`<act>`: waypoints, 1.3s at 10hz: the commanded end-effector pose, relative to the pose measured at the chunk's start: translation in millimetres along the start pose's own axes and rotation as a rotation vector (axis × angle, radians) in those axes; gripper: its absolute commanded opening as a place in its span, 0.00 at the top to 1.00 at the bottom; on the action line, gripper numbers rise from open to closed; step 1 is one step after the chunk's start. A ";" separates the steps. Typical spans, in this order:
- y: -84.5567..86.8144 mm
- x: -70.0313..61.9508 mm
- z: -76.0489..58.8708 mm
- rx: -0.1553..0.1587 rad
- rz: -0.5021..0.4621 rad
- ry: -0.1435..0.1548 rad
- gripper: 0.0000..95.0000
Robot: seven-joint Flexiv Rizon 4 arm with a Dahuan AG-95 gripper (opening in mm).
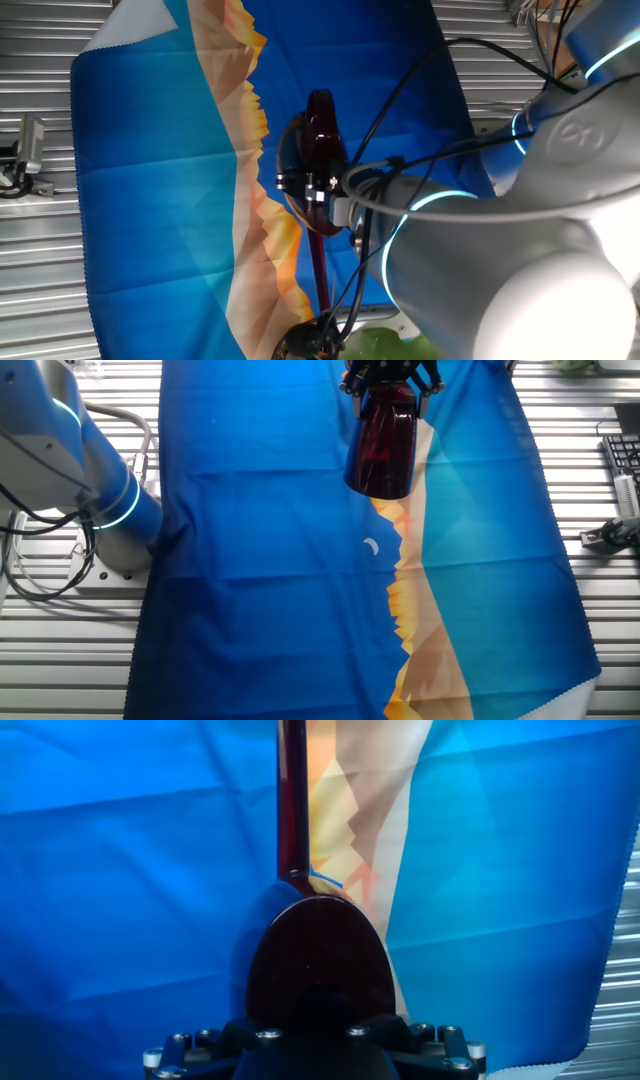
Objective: Water the plant
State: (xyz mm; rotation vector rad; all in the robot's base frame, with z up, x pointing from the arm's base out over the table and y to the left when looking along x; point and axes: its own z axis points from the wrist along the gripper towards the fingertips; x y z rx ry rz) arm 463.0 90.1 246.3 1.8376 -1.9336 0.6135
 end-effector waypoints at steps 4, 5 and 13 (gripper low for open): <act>-0.2 0.4 -0.5 -0.001 0.001 0.006 1.00; -0.2 0.4 -0.6 -0.001 0.000 0.007 1.00; -0.3 0.4 -0.8 -0.001 -0.003 0.026 1.00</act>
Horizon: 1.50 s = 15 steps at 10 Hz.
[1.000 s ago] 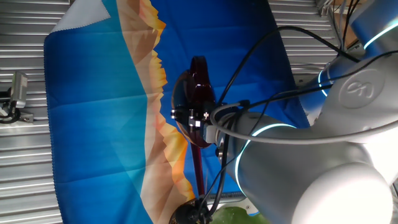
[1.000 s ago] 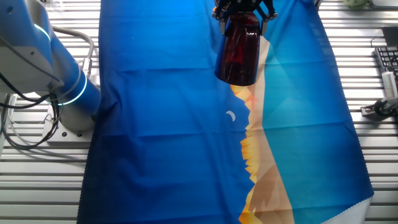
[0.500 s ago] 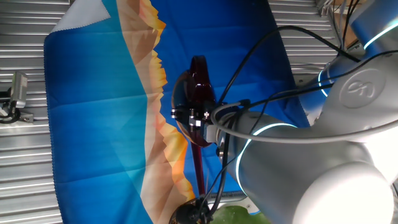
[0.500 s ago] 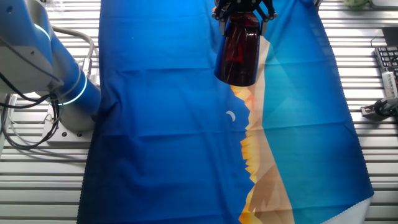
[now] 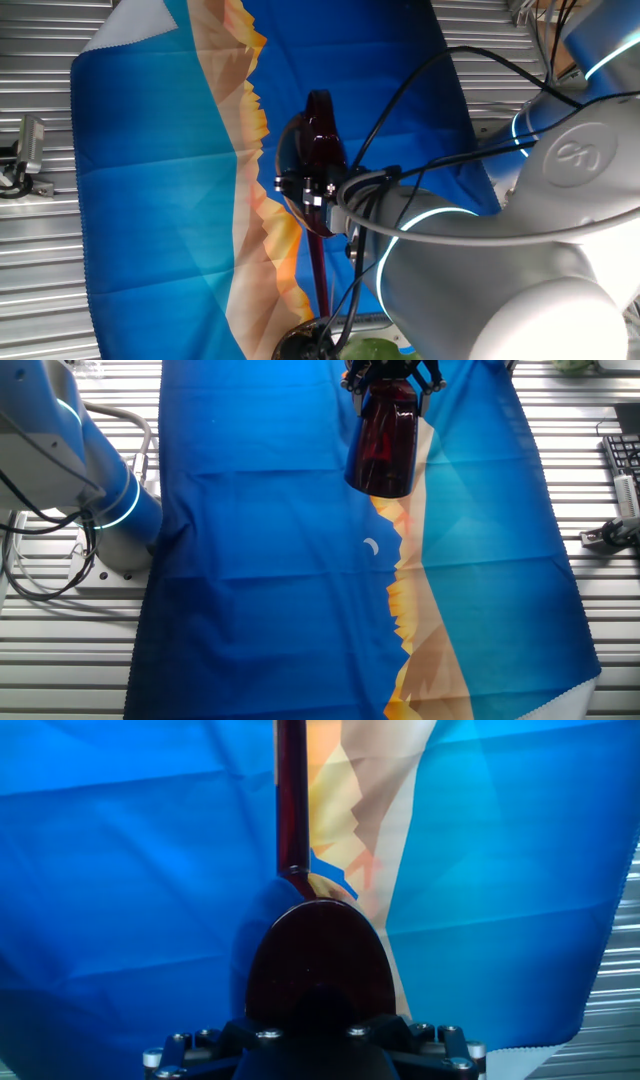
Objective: Water the plant
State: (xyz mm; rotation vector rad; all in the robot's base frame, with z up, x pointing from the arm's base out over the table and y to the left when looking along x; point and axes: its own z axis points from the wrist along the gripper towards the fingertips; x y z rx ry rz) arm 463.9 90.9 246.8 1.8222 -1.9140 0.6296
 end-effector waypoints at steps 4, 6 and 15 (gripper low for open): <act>0.7 1.1 -0.4 0.000 0.013 -0.026 1.00; 0.6 1.1 -0.6 0.000 0.029 -0.058 1.00; -1.1 1.4 -3.3 -0.005 0.105 -0.228 1.00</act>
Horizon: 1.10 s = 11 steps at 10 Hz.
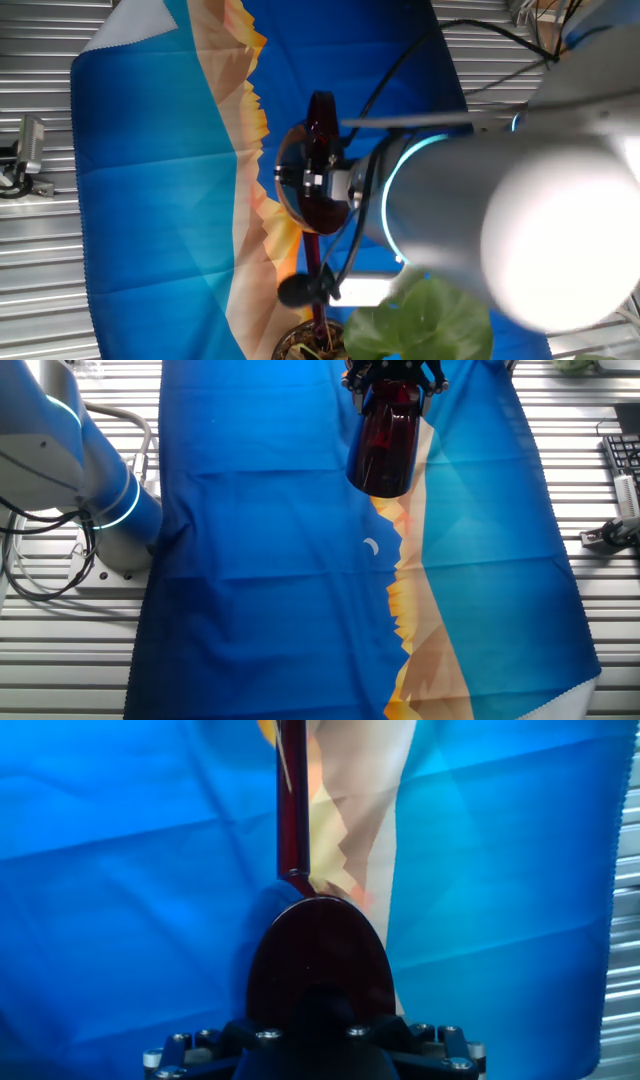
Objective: Water the plant
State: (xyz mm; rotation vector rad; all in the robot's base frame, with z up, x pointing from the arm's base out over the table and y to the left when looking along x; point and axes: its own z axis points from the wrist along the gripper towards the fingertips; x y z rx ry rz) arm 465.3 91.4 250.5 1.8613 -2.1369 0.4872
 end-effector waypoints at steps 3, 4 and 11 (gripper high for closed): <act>0.5 0.0 -0.1 0.007 0.032 -0.076 1.00; 0.7 0.3 -0.4 0.004 0.044 -0.098 1.00; 1.8 8.0 -4.0 0.007 0.100 -0.257 1.00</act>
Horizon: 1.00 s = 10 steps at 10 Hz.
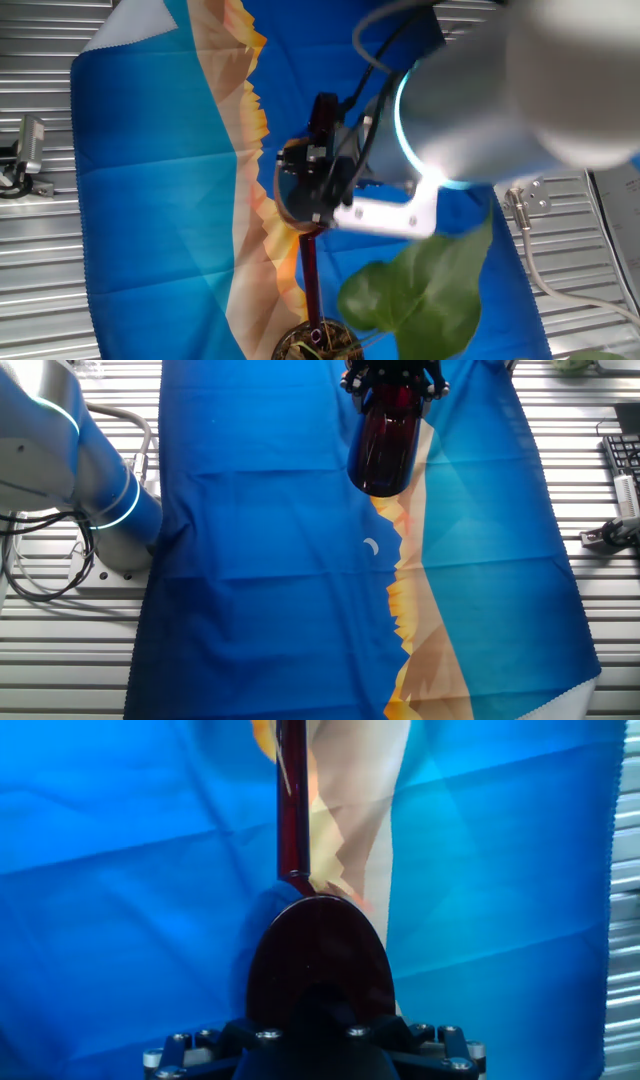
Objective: Water the plant
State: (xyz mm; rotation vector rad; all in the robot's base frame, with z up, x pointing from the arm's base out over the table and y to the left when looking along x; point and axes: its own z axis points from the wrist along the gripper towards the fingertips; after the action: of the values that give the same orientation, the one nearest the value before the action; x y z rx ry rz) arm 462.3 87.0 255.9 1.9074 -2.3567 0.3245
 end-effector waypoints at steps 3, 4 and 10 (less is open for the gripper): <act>-0.4 2.5 -1.7 0.006 0.045 -0.101 1.00; -0.4 3.1 -1.8 0.006 0.051 -0.127 1.00; 0.4 10.9 -2.7 0.039 0.080 -0.281 1.00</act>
State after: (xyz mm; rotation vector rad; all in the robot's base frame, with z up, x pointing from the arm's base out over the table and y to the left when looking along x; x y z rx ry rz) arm 460.1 76.5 260.1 1.9887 -2.6152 0.1217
